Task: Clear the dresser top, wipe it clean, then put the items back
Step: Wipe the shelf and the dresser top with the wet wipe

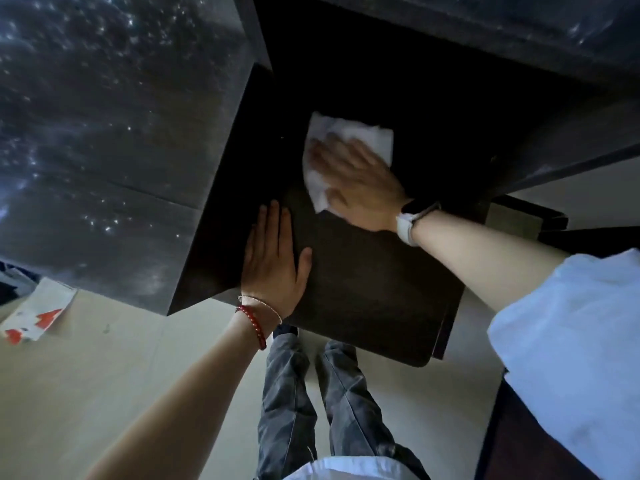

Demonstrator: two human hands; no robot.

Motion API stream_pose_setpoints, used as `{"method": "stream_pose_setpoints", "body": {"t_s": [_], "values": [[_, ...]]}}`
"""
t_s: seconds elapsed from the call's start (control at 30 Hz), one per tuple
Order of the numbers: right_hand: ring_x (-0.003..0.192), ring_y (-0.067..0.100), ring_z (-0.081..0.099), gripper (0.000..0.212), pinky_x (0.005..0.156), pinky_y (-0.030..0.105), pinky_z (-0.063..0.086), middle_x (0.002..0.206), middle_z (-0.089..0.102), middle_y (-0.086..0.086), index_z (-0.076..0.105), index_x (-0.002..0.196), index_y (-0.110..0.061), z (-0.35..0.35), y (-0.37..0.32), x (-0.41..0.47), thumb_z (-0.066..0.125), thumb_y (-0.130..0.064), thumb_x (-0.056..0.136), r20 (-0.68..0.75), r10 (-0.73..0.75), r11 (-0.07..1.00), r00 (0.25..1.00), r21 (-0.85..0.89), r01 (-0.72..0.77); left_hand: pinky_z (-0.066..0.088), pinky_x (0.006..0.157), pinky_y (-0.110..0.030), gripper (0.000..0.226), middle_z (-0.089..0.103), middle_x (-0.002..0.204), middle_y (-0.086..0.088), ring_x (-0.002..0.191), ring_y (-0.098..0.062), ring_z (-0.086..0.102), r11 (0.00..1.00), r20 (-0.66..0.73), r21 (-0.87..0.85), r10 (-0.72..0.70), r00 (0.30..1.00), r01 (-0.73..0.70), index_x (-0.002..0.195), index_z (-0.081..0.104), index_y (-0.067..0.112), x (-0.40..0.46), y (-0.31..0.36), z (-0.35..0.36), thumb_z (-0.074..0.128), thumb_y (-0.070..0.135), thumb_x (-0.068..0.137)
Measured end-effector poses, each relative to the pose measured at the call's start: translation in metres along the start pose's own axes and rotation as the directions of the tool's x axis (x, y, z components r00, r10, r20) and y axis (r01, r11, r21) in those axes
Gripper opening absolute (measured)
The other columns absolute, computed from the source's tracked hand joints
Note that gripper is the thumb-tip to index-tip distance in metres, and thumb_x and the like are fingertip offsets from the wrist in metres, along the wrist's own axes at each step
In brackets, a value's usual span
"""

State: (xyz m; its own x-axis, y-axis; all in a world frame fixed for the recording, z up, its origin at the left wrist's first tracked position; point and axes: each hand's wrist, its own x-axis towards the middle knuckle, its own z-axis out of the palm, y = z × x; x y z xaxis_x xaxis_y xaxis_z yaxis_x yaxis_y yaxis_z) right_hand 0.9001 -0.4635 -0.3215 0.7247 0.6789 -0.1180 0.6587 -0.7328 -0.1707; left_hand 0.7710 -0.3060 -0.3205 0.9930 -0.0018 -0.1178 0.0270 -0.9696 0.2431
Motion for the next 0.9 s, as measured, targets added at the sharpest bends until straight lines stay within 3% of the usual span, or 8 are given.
{"method": "stream_pose_setpoints", "body": {"t_s": [0.1,0.17,0.27,0.43,0.63,0.77,0.9], "values": [[0.142,0.027,0.012,0.07,0.114,0.038,0.002,0.154,0.018,0.009,0.016,0.145,-0.011,-0.005,0.021,0.021,0.011,-0.041,0.082,-0.056,0.35,0.937,0.935,0.027,-0.349,0.003,0.109,-0.032,0.062,0.032,0.144,-0.024,0.135,-0.028,0.015,1.0,-0.015,0.002,0.004,1.0,-0.004,0.136,0.027,-0.002,0.0,0.0,-0.001,0.031,0.038,0.088],[0.142,0.027,0.01,0.066,0.114,0.037,0.0,0.154,0.017,0.009,0.015,0.145,-0.01,-0.005,0.01,0.036,0.021,-0.037,0.085,-0.084,0.417,0.908,0.905,0.075,-0.411,0.003,0.109,-0.031,0.062,0.033,0.144,-0.023,0.136,-0.029,0.019,1.0,-0.019,0.0,0.016,1.0,-0.016,0.136,0.028,-0.002,0.0,-0.001,-0.003,0.032,0.038,0.088],[0.14,0.029,0.02,0.063,0.111,0.033,0.0,0.151,0.027,0.011,0.027,0.142,-0.009,0.002,-0.027,0.032,0.025,-0.033,0.083,-0.08,0.228,0.968,0.97,0.128,-0.217,0.01,0.111,-0.034,0.062,0.036,0.142,-0.024,0.134,-0.034,0.029,1.0,-0.006,-0.005,0.014,1.0,-0.014,0.133,0.033,-0.004,-0.001,0.001,-0.007,0.033,0.036,0.086],[0.132,0.03,0.038,0.058,0.108,0.04,0.018,0.141,0.045,0.01,0.044,0.133,-0.009,0.007,-0.061,0.017,0.032,-0.026,0.079,-0.082,0.015,0.994,0.997,0.107,-0.007,0.023,0.106,-0.046,0.056,0.043,0.137,-0.026,0.128,-0.037,0.039,1.0,0.012,0.019,-0.008,1.0,0.008,0.129,0.038,-0.006,-0.016,-0.002,-0.01,0.036,0.03,0.086],[0.129,0.032,0.041,0.058,0.106,0.045,0.028,0.139,0.047,0.013,0.047,0.131,-0.005,0.003,-0.05,0.029,0.033,-0.025,0.077,-0.146,0.11,0.982,0.983,0.17,-0.085,0.023,0.106,-0.049,0.055,0.043,0.135,-0.028,0.128,-0.039,0.039,1.0,0.036,0.007,0.028,0.999,-0.029,0.127,0.04,-0.009,-0.033,-0.013,-0.012,0.037,0.026,0.085],[0.131,0.034,0.038,0.058,0.109,0.045,0.02,0.139,0.046,0.014,0.047,0.13,-0.004,0.005,-0.073,0.026,0.031,-0.026,0.079,-0.126,0.191,0.96,0.973,0.232,-0.158,0.026,0.107,-0.043,0.054,0.046,0.133,-0.029,0.125,-0.039,0.043,0.999,0.035,-0.029,0.023,0.999,-0.022,0.124,0.044,-0.01,-0.038,-0.014,-0.013,0.038,0.025,0.083],[0.139,0.025,0.023,0.058,0.114,0.044,0.008,0.149,0.033,0.005,0.034,0.139,-0.015,0.014,-0.093,-0.021,0.025,-0.031,0.084,0.019,-0.037,0.996,0.999,0.084,0.035,0.035,0.101,-0.032,0.048,0.048,0.129,-0.029,0.114,-0.04,0.052,0.972,-0.03,-0.226,-0.064,0.997,0.056,0.123,0.046,-0.008,-0.047,-0.017,-0.022,0.035,0.016,0.082]]}}
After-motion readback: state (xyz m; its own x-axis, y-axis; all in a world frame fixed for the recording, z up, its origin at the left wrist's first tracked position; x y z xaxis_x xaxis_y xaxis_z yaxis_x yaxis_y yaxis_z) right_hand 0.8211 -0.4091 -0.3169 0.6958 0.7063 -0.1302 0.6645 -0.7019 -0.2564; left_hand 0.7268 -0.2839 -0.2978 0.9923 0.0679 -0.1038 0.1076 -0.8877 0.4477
